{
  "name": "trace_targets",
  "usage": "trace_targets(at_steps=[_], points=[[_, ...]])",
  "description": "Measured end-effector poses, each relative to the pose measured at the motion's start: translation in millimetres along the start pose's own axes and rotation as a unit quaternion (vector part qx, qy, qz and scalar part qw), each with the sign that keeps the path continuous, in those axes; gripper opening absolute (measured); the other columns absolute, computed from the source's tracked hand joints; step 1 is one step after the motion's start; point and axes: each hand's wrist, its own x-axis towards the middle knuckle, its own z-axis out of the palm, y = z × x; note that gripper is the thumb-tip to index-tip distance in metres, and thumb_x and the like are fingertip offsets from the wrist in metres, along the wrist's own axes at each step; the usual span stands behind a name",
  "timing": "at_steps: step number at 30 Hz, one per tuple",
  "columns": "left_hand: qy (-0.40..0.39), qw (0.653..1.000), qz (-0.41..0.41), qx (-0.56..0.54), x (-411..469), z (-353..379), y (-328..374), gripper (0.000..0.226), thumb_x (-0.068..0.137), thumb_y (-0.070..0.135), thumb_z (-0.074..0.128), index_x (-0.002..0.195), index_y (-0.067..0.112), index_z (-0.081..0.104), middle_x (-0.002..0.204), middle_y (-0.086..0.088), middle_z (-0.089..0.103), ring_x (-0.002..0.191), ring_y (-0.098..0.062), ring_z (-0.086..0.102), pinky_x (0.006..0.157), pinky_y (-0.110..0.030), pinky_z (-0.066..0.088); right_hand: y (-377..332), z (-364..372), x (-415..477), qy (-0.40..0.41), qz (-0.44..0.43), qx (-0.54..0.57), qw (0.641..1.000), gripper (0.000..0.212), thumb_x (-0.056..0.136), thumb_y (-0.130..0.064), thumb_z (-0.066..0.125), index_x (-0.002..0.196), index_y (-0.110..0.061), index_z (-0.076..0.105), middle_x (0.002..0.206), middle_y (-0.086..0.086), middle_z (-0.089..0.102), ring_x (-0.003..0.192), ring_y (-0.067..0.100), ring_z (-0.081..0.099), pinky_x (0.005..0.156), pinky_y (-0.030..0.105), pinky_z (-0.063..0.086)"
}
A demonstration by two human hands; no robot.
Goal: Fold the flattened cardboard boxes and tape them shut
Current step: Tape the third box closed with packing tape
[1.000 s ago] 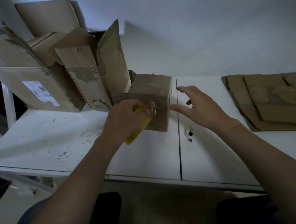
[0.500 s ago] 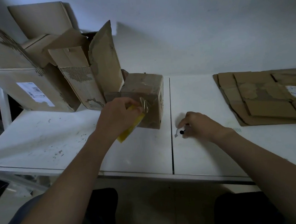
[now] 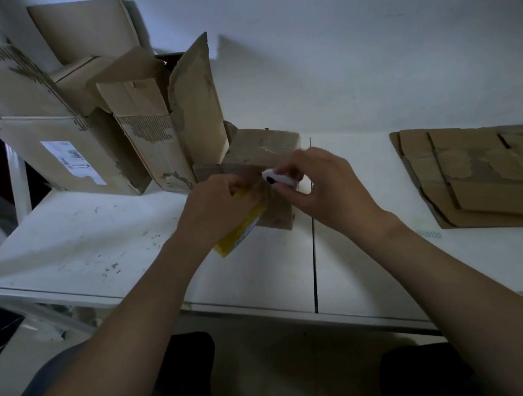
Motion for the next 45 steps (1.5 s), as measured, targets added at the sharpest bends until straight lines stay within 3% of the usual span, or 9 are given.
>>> trace_targets(at_steps=[7,10,18,26,30,34,37,40,45], points=[[0.001,1.000,-0.009,0.003,5.4,3.1,-6.3,0.036,0.098,0.046,0.052,0.127,0.029,0.066,0.095,0.008,0.059,0.075,-0.006,0.052,0.077,-0.026,0.040,10.5,18.2,1.3,0.005,-0.019,-0.065,0.998,0.011,0.092,-0.028,0.070,0.085,-0.022,0.065,0.068,-0.006,0.059,0.059,0.012,0.045,0.052,0.021,0.027],[0.001,1.000,-0.004,-0.002,6.3,2.1,-7.6,0.035,0.099,0.044,0.053,0.128,0.029,0.065,0.100,0.006,0.062,0.086,-0.012,0.057,0.079,-0.027,0.041,10.4,18.2,3.7,-0.001,-0.039,-0.066,0.997,0.031,0.092,-0.025,0.070,0.073,-0.030,0.045,0.063,-0.011,0.050,0.053,0.014,0.044,0.058,0.023,0.029],[-0.025,1.000,0.009,0.001,4.6,2.1,-9.9,0.030,0.096,0.040,0.058,0.123,0.031,0.068,0.102,0.006,0.065,0.090,-0.012,0.058,0.069,-0.020,0.039,24.5,10.7,-0.8,-0.082,-0.033,-0.069,0.994,0.016,0.087,-0.031,0.068,0.078,-0.023,0.058,0.062,-0.004,0.059,0.056,0.021,0.053,0.051,0.034,0.048],[-0.040,0.999,-0.002,0.027,0.8,6.2,-13.3,0.025,0.094,0.037,0.060,0.115,0.032,0.072,0.096,0.014,0.059,0.081,-0.007,0.053,0.076,-0.024,0.041,32.3,13.8,-13.3,-0.194,-0.040,-0.123,0.973,0.022,0.083,-0.031,0.062,0.073,-0.028,0.042,0.062,-0.006,0.052,0.057,0.019,0.049,0.049,0.028,0.034],[-0.046,0.998,-0.027,0.040,0.7,3.4,-18.2,0.023,0.095,0.038,0.061,0.115,0.031,0.072,0.098,0.012,0.056,0.088,-0.011,0.052,0.080,-0.027,0.040,50.3,17.9,-26.0,-0.271,0.036,-0.079,0.959,0.003,0.085,-0.032,0.067,0.086,-0.030,0.065,0.075,-0.013,0.060,0.071,0.010,0.057,0.061,0.031,0.048],[-0.053,0.997,-0.038,0.032,-1.7,2.1,-20.6,0.016,0.093,0.042,0.063,0.107,0.037,0.070,0.096,0.011,0.057,0.084,-0.011,0.052,0.078,-0.029,0.040,72.4,23.9,-37.4,-0.335,0.167,0.014,0.927,0.009,0.087,-0.023,0.074,0.094,-0.028,0.075,0.089,-0.014,0.066,0.082,0.002,0.060,0.076,0.028,0.051],[-0.058,0.997,-0.043,0.026,-3.4,1.1,-18.4,0.020,0.093,0.043,0.062,0.110,0.034,0.068,0.096,0.010,0.056,0.081,-0.009,0.049,0.079,-0.030,0.038,84.0,27.4,-47.0,-0.320,0.222,0.020,0.921,0.008,0.087,-0.026,0.074,0.092,-0.031,0.074,0.092,-0.009,0.070,0.084,0.009,0.065,0.078,0.031,0.054],[-0.056,0.997,-0.054,0.021,-2.8,-2.1,-16.7,0.026,0.093,0.044,0.061,0.116,0.033,0.067,0.103,0.010,0.053,0.092,-0.014,0.049,0.082,-0.032,0.039,83.6,23.0,-44.1,-0.285,0.220,-0.038,0.932,0.026,0.090,-0.032,0.070,0.116,-0.031,0.070,0.108,-0.007,0.067,0.088,0.011,0.060,0.078,0.029,0.048],[-0.056,0.997,-0.053,0.003,-2.1,-8.8,-22.0,0.031,0.094,0.045,0.060,0.121,0.031,0.066,0.113,0.009,0.054,0.098,-0.016,0.051,0.084,-0.034,0.040,61.2,13.9,-15.7,-0.019,0.198,-0.022,0.980,0.037,0.102,-0.041,0.049,0.136,-0.029,0.055,0.129,-0.004,0.055,0.111,0.021,0.058,0.090,0.042,0.052]])
